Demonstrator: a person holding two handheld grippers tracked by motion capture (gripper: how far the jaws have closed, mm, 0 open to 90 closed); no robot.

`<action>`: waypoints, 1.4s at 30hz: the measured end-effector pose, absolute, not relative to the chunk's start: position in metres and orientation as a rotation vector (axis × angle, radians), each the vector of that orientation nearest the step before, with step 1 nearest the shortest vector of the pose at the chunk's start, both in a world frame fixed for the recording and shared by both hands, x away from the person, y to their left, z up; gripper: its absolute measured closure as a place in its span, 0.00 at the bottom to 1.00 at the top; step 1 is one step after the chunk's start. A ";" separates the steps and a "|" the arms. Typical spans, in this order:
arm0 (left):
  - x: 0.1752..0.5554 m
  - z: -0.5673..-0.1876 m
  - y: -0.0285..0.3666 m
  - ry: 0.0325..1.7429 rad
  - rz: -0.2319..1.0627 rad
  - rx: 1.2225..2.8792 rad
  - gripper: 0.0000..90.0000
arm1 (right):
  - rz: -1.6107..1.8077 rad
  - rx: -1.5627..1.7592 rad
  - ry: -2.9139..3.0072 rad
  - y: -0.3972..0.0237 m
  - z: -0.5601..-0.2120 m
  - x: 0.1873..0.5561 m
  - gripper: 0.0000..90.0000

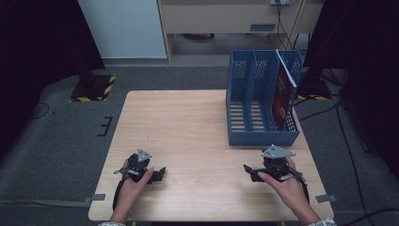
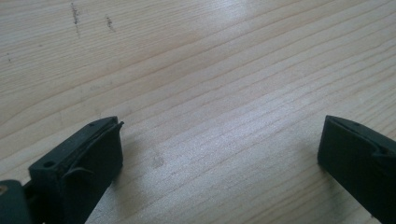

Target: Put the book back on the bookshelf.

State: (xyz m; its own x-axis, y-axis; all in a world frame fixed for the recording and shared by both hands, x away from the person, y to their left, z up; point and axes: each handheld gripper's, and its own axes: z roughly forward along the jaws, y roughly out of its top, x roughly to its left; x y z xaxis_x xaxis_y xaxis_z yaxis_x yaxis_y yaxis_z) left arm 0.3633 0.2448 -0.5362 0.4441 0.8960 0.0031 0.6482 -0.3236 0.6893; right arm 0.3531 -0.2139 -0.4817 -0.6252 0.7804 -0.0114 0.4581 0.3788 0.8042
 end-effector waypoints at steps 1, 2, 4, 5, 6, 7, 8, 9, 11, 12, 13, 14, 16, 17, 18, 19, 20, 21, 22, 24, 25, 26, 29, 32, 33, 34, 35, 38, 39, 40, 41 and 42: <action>0.363 -0.536 0.245 1.289 0.519 2.081 0.00 | 1.129 1.073 2.253 -0.213 -0.483 0.353 0.06; 0.363 -0.536 0.245 1.289 0.519 2.080 0.00 | 1.128 1.071 2.265 -0.212 -0.484 0.352 0.06; 0.363 -0.536 0.245 1.289 0.519 2.080 0.00 | 1.128 1.068 2.275 -0.209 -0.487 0.352 0.06; 0.363 -0.536 0.245 1.288 0.519 2.081 0.00 | 1.126 1.066 2.279 -0.208 -0.488 0.351 0.06; 0.363 -0.536 0.245 1.288 0.519 2.081 0.00 | 1.123 1.063 2.288 -0.207 -0.489 0.351 0.07; 0.363 -0.536 0.245 1.289 0.519 2.080 0.00 | 1.121 1.060 2.290 -0.205 -0.491 0.351 0.07; 0.363 -0.536 0.245 1.289 0.519 2.080 0.00 | 1.119 1.057 2.297 -0.204 -0.491 0.351 0.07; 0.363 -0.536 0.245 1.289 0.519 2.080 0.00 | 1.119 1.054 2.299 -0.202 -0.492 0.351 0.07; 0.363 -0.536 0.245 1.289 0.519 2.080 0.00 | 1.117 1.046 2.307 -0.200 -0.494 0.351 0.07; 0.363 -0.536 0.245 1.289 0.519 2.080 0.00 | 1.117 1.043 2.316 -0.198 -0.494 0.351 0.07; 0.363 -0.536 0.245 1.289 0.519 2.080 0.00 | 1.119 1.037 2.318 -0.197 -0.495 0.351 0.07; 0.363 -0.536 0.245 1.289 0.519 2.080 0.00 | 1.118 1.031 2.326 -0.195 -0.496 0.350 0.07; 0.363 -0.536 0.245 1.289 0.519 2.080 0.00 | 1.118 1.028 2.333 -0.192 -0.498 0.350 0.07; 0.363 -0.536 0.245 1.288 0.518 2.080 0.00 | 1.119 1.025 2.341 -0.190 -0.499 0.350 0.07; 0.363 -0.536 0.245 1.288 0.518 2.081 0.00 | 1.120 1.014 2.346 -0.188 -0.501 0.350 0.07; 0.363 -0.536 0.245 1.288 0.518 2.081 0.00 | 1.120 1.017 2.354 -0.185 -0.502 0.350 0.07; 0.364 -0.536 0.245 1.287 0.518 2.081 0.00 | 1.122 1.008 2.358 -0.183 -0.504 0.350 0.07; 0.364 -0.536 0.245 1.287 0.518 2.082 0.00 | 1.127 1.005 2.360 -0.180 -0.505 0.351 0.07; 0.364 -0.536 0.245 1.287 0.518 2.081 0.00 | 1.135 1.013 2.363 -0.177 -0.506 0.351 0.07; 0.363 -0.536 0.245 1.287 0.518 2.081 0.00 | 1.155 1.010 2.367 -0.170 -0.508 0.351 0.07; 0.363 -0.536 0.245 1.287 0.518 2.081 0.00 | 1.160 1.001 2.373 -0.167 -0.509 0.352 0.07; 0.364 -0.536 0.245 1.287 0.518 2.081 0.00 | 1.160 0.994 2.382 -0.163 -0.510 0.352 0.07; 0.364 -0.536 0.245 1.287 0.517 2.081 0.00 | 1.168 0.987 2.400 -0.154 -0.513 0.356 0.07; 0.364 -0.536 0.245 1.287 0.518 2.081 0.00 | 1.191 1.010 2.403 -0.145 -0.514 0.363 0.07; 0.364 -0.536 0.245 1.286 0.518 2.082 0.00 | 1.192 1.007 2.408 -0.142 -0.515 0.366 0.07; 0.364 -0.536 0.245 1.286 0.517 2.082 0.00 | 1.197 1.014 2.410 -0.140 -0.515 0.368 0.07; 0.364 -0.536 0.245 1.285 0.516 2.082 0.00 | 1.208 1.029 2.405 -0.138 -0.515 0.370 0.07; 0.364 -0.536 0.245 1.285 0.516 2.083 0.00 | 1.187 1.050 2.399 -0.132 -0.520 0.377 0.08; 0.364 -0.536 0.245 1.284 0.517 2.082 0.00 | 1.176 1.068 2.397 -0.130 -0.522 0.379 0.08; 0.364 -0.536 0.245 1.284 0.517 2.083 0.00 | 1.167 1.079 2.399 -0.128 -0.523 0.381 0.08; 0.364 -0.536 0.245 1.284 0.516 2.084 0.00 | 1.151 1.074 2.405 -0.126 -0.525 0.383 0.08; 0.364 -0.536 0.245 1.283 0.516 2.084 0.00 | 1.138 1.080 2.403 -0.125 -0.525 0.384 0.09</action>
State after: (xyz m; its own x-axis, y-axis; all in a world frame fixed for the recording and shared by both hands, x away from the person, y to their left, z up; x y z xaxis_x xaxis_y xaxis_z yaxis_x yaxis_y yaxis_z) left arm 0.3636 0.2447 -0.5362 0.4491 0.8935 0.0030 0.6471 -0.3276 0.6885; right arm 0.3837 -0.1246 -0.5255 -0.6854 0.7250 0.0682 0.5120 0.4132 0.7530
